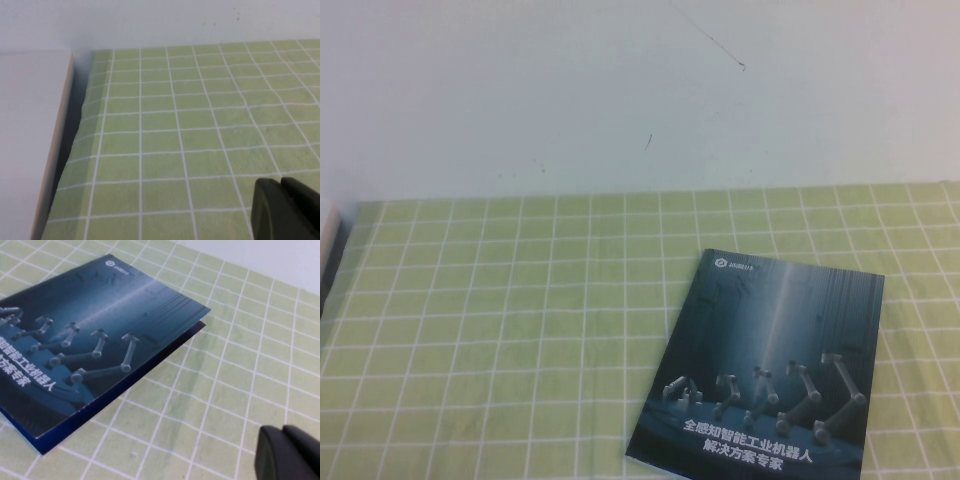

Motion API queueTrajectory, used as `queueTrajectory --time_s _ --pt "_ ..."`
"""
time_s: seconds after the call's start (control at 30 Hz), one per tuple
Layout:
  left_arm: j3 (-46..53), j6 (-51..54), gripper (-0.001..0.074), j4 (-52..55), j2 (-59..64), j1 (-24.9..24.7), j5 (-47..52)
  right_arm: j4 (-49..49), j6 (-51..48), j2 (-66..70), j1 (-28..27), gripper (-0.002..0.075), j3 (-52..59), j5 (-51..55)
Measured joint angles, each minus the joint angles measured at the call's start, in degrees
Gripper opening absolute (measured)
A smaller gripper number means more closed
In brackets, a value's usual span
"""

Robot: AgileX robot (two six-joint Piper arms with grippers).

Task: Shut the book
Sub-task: 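Close the open booklet and leave it lying on the table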

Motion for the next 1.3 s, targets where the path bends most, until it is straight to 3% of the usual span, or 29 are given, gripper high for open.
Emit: queueTrajectory --time_s 1.3 --pt "-0.1 -4.4 -0.0004 4.0 -0.1 -1.3 0.6 0.0 0.0 0.0 0.0 -0.0003 0.0 0.0"
